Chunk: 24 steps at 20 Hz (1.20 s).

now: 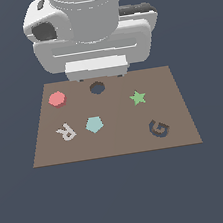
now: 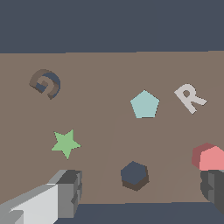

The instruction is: Insert a designated object into the corresponding slot on a board.

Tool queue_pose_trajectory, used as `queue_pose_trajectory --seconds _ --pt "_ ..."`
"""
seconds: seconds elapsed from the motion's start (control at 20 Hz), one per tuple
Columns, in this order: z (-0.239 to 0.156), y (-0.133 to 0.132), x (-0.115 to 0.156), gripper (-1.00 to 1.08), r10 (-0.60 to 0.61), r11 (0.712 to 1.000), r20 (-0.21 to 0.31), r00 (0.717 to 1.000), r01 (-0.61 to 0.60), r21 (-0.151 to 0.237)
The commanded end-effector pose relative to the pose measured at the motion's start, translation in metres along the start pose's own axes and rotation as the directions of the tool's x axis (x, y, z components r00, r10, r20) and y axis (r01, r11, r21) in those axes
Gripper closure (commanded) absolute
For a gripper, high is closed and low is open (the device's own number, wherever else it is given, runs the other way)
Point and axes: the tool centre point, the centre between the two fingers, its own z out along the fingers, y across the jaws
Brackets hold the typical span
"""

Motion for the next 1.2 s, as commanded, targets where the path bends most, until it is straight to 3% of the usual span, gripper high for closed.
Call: queue_pose_trajectory --seconds 0.0,0.7,1.15 --pt "0.000 0.000 0.000 -0.92 0.000 1.000 0.000 1.000 0.000 0.000" --pt "0.014 0.015 -0.013 -0.92 -0.104 0.995 -0.002 0.995 0.104 0.000" --pt "0.037 0.042 -0.032 -0.92 -0.272 0.962 -0.004 0.962 0.272 -0.001"
